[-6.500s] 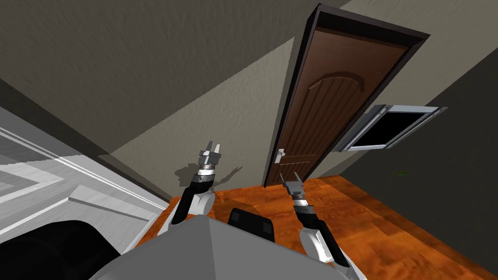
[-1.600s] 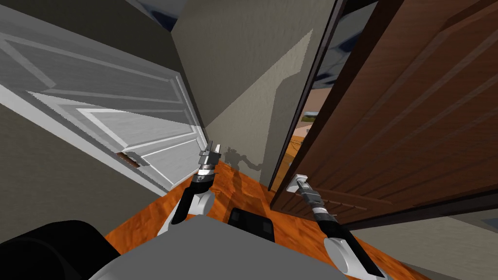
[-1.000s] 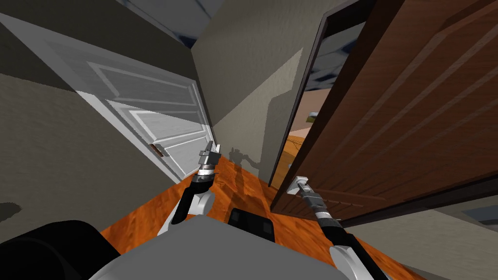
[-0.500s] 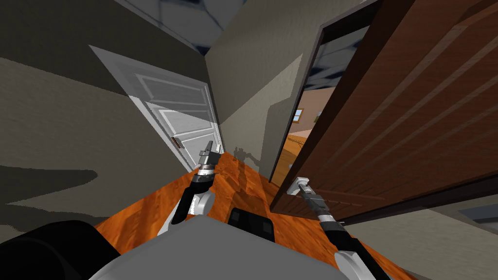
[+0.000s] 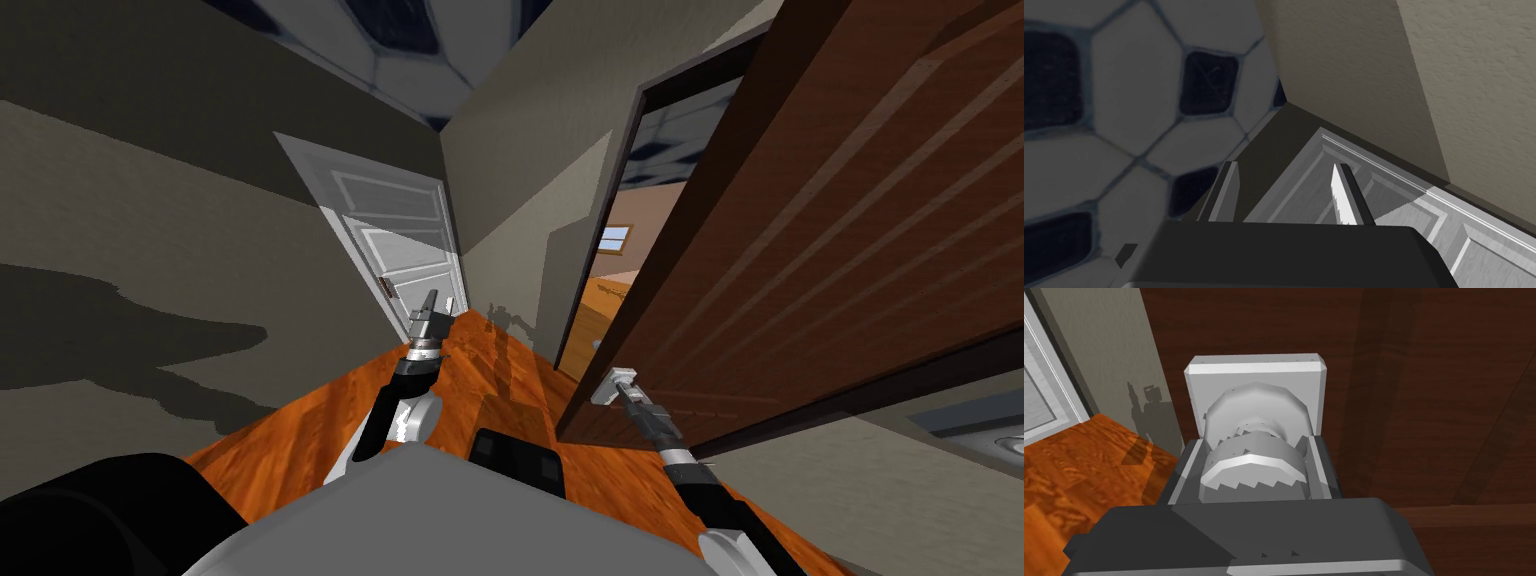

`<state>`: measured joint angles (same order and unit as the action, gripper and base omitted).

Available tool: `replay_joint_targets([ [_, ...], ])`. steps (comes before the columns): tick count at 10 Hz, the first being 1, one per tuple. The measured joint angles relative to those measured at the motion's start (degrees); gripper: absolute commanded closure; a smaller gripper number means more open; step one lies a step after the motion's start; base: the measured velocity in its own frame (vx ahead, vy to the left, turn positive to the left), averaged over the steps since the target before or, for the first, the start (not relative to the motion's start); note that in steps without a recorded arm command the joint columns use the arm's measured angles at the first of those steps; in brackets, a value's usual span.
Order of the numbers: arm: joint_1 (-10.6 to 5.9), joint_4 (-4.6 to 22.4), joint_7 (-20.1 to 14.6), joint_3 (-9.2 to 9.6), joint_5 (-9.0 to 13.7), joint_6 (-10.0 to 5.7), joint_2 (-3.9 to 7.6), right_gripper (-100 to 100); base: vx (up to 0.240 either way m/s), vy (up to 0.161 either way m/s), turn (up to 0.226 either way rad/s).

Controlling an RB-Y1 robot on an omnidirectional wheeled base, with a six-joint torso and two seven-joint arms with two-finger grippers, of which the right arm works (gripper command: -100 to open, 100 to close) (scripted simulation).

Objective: Pull the door open

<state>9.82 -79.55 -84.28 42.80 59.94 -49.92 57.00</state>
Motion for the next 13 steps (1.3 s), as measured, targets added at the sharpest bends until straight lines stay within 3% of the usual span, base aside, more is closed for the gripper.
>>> replay_joint_targets([
  [7, -0.26, 1.1, -3.3, 2.55, -1.8, -3.15, 2.18, 100, -0.203, -0.099, 0.145],
  [13, -0.49, 2.0, -5.3, 4.00, -3.0, -4.88, 3.15, 100, -0.153, -0.076, 0.107],
])
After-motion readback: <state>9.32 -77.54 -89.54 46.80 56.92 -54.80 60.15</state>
